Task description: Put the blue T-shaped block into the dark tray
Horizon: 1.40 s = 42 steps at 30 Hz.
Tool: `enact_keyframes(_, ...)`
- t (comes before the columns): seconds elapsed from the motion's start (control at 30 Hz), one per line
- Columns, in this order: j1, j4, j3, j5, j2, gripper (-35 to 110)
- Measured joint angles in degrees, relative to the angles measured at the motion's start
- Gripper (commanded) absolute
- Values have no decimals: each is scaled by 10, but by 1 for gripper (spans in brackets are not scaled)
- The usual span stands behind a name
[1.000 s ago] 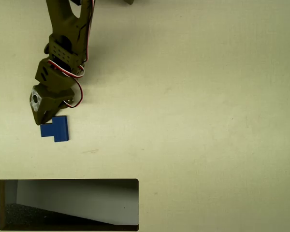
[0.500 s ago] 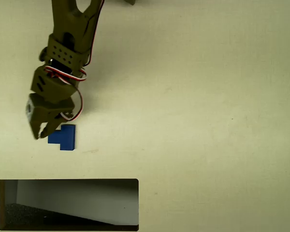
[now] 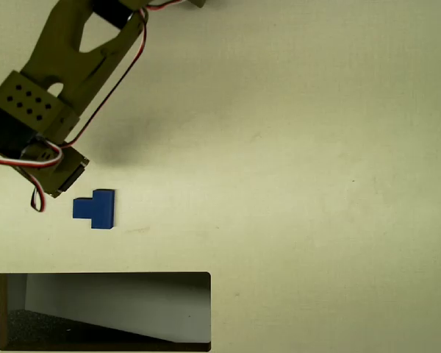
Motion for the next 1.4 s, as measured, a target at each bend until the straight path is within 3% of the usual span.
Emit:
enact_keyframes(0.1, 33, -40, -62, -32, -78, 0)
enact_keyframes(0.27, 35, -138, -108, 69, -128, 0)
enact_keyframes(0.53, 2, -217, -117, 111, -147, 0)
enact_keyframes(1.4, -152, -154, -134, 157, -176, 0)
